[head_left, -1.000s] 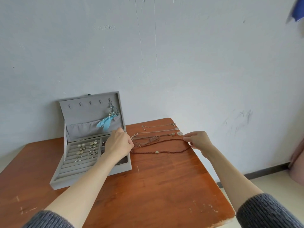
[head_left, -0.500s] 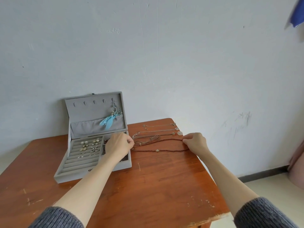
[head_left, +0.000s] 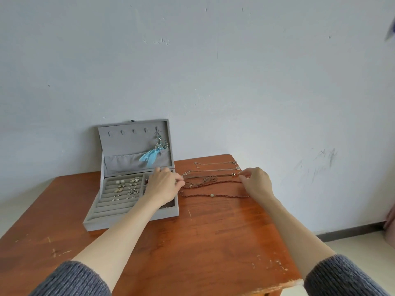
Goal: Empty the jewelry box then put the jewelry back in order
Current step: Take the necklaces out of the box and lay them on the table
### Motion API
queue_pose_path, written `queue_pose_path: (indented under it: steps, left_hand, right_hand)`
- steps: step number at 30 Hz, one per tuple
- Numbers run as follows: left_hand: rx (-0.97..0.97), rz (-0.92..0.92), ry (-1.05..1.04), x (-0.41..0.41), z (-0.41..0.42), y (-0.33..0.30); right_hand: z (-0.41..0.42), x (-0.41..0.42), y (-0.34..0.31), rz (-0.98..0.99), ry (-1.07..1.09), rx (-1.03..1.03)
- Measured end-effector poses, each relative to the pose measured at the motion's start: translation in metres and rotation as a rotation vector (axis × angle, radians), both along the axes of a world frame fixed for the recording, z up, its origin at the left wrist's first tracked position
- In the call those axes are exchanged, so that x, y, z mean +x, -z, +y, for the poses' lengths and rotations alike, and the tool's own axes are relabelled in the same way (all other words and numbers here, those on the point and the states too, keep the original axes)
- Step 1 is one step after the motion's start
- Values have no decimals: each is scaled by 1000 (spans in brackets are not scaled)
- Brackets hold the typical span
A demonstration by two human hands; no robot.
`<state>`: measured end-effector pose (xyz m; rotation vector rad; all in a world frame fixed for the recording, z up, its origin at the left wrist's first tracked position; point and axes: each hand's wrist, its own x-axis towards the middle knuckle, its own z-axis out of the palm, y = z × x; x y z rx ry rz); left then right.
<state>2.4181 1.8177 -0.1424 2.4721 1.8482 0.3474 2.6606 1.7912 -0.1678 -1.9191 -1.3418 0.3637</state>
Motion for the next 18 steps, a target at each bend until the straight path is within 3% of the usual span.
queue_pose_path:
  steps: [5,11,18]
  left_hand:
    - [53,-136,30,-23,-1,-26]
    - [78,-444,-68,-57,4,-62]
    - [61,-596,-155,-59,44,-68]
  right_hand:
    - [0,-37,-29,-41,-154,59]
    - [13,-89,-66,-16,-305,105]
    - [59,-138,-71,106,-366,135]
